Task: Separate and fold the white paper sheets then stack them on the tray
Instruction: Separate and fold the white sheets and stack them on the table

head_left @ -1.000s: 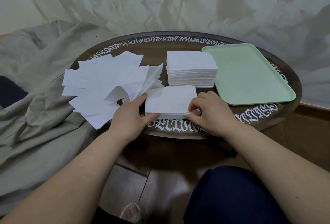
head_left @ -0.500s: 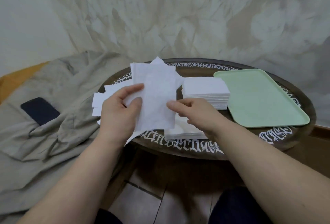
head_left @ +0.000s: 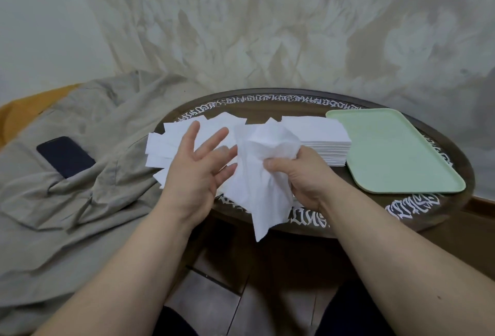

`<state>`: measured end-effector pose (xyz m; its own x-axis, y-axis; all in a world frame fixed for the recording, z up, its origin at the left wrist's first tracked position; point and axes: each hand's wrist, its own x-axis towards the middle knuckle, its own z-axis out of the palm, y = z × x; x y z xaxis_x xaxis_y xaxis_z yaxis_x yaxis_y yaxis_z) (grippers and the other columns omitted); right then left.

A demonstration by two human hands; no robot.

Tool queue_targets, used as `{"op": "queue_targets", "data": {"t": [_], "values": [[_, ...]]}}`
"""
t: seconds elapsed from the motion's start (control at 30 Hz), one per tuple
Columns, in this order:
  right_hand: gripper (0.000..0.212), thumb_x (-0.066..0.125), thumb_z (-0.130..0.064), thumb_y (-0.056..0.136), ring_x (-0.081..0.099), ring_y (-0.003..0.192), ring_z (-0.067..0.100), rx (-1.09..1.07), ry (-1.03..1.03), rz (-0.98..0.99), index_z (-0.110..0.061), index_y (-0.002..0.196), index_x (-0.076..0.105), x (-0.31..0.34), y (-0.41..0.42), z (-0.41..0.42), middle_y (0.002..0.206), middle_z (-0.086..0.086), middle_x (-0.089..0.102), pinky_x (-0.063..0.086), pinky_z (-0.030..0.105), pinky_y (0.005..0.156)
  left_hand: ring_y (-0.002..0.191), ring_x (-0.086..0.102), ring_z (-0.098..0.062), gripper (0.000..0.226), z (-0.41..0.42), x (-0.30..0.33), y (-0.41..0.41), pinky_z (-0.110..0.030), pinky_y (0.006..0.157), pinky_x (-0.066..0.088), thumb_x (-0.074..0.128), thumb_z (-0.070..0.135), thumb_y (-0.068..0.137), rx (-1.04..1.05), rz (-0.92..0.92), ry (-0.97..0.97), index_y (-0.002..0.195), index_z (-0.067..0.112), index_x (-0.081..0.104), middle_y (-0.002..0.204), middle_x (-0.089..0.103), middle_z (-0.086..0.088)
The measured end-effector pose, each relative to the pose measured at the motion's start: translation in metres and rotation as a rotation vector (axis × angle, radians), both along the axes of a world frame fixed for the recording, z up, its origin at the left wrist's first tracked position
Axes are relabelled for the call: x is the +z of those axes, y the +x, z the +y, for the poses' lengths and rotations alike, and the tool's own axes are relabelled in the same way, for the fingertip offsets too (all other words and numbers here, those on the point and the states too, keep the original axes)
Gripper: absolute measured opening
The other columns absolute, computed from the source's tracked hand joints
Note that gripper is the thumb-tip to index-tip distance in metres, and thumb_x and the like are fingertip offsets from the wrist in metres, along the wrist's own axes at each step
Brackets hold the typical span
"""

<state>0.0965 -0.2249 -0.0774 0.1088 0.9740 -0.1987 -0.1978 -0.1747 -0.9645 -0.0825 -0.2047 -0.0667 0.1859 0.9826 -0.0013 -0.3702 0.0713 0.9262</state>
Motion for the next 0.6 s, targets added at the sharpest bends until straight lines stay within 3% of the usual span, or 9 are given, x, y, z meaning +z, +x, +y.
{"op": "queue_targets", "data": {"t": [0.07,0.13,0.2,0.27,0.37,0.47,0.53,0.6], "values": [[0.021,0.064,0.006,0.084,0.070,0.092,0.026,-0.047,0.027,0.034,-0.012,0.092,0.070,-0.001,-0.001,0.003,0.097,0.006,0.075,0.055,0.039,0.079,0.100,0.072,-0.019,0.071,0.004,0.000,0.004,-0.032,0.081,0.057,0.074,0.008,0.081,0.034,-0.140,-0.140,0.142,0.016,0.041,0.124,0.069,-0.002],[0.022,0.064,0.006,0.084,0.071,0.090,0.023,-0.076,0.033,0.053,-0.013,0.091,0.070,-0.004,-0.001,0.004,0.094,0.003,0.075,0.056,0.038,0.076,0.094,0.073,-0.017,0.039,0.006,-0.001,0.007,-0.032,0.075,0.059,0.074,0.016,0.080,-0.010,-0.170,-0.228,0.116,0.011,0.061,0.118,0.071,-0.006],[0.024,0.065,0.005,0.083,0.071,0.092,0.023,-0.053,0.036,0.032,-0.014,0.096,0.070,-0.007,-0.001,0.004,0.096,0.002,0.075,0.056,0.038,0.076,0.087,0.072,-0.018,0.017,0.007,-0.008,0.010,-0.030,0.069,0.057,0.063,0.021,0.089,-0.120,-0.013,-0.240,0.101,0.011,0.069,0.107,0.075,-0.008],[0.028,0.069,0.000,0.081,0.070,0.095,0.021,-0.024,0.037,-0.056,-0.017,0.103,0.069,-0.009,-0.003,0.002,0.100,0.000,0.074,0.057,0.038,0.080,0.090,0.072,-0.022,0.018,0.008,-0.018,0.014,-0.033,0.077,0.057,0.055,0.015,0.095,-0.171,0.131,-0.215,0.099,0.008,0.071,0.100,0.076,-0.010],[0.048,0.075,-0.018,0.078,0.060,0.097,0.008,-0.168,0.113,-0.526,-0.030,0.119,0.053,-0.012,-0.004,0.004,0.110,-0.012,0.061,0.049,0.026,0.081,0.090,0.073,-0.024,0.021,0.012,-0.026,0.016,-0.036,0.079,0.055,0.051,0.010,0.099,-0.146,0.247,-0.184,0.096,0.008,0.072,0.096,0.077,-0.009],[0.063,0.076,-0.025,0.075,0.050,0.104,0.016,-0.427,0.493,-1.014,-0.023,0.132,0.050,-0.010,-0.001,0.011,0.120,-0.002,0.051,0.041,0.026,0.088,0.084,0.074,-0.020,0.020,0.017,-0.030,0.015,-0.034,0.074,0.056,0.052,0.011,0.099,-0.106,0.247,-0.173,0.093,0.008,0.071,0.092,0.077,-0.006],[0.053,0.073,-0.029,0.072,0.050,0.104,0.025,-0.371,0.690,-1.190,-0.017,0.122,0.061,-0.014,0.001,0.015,0.116,0.004,0.057,0.036,0.023,0.092,0.084,0.073,-0.021,0.021,0.019,-0.031,0.013,-0.033,0.075,0.057,0.052,0.009,0.098,-0.113,0.216,-0.161,0.093,0.007,0.071,0.093,0.077,-0.008],[0.052,0.072,-0.036,0.069,0.046,0.105,0.028,-0.223,0.691,-1.284,-0.016,0.117,0.065,-0.021,-0.002,0.018,0.114,0.002,0.062,0.028,0.017,0.091,0.084,0.073,-0.022,0.021,0.020,-0.032,0.012,-0.034,0.076,0.057,0.051,0.010,0.098,-0.147,0.201,-0.154,0.095,0.007,0.072,0.094,0.076,-0.010]]}}
